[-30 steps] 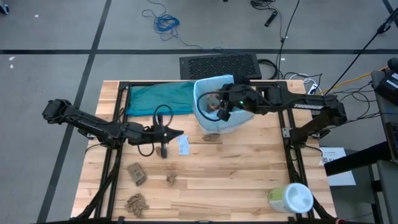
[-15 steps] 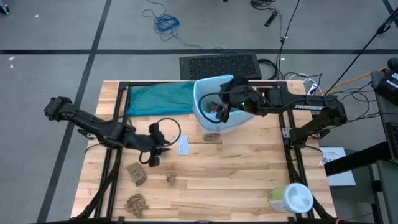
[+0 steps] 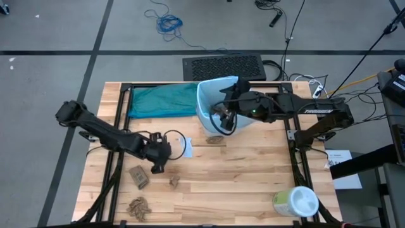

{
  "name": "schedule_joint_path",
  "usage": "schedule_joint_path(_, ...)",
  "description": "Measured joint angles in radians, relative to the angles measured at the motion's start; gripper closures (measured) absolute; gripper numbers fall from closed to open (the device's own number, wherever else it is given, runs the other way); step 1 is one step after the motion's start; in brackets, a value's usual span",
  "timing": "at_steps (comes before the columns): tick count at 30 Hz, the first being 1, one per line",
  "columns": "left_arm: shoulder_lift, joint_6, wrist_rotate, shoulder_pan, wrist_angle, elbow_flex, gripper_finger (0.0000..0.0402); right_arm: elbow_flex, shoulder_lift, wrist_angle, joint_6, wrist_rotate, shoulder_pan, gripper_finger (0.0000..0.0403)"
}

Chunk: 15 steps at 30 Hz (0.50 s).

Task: Place trash/remove bag and relplace
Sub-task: Put the brown napkin into the blue trash bin

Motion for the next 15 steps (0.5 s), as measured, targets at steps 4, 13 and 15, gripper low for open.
schedule_joint_path(4,0.098,0.0,0.028,0.0,0.002,0.0,0.0257,0.034,-0.001,-0.008,-0.017,0.001,0.037,0.0064)
schedule_joint_path(13,0.248,-0.02,0.005,0.014,0.015,0.022,0.0296,0.042,-0.001,0.008,-0.026,0.102,0.1,0.0064)
schedule_joint_path(15,0.234,0.008,-0.02,0.014,-0.012,0.046,0.0332,0.042,-0.001,0.007,-0.026,0.118,0.108,0.0064)
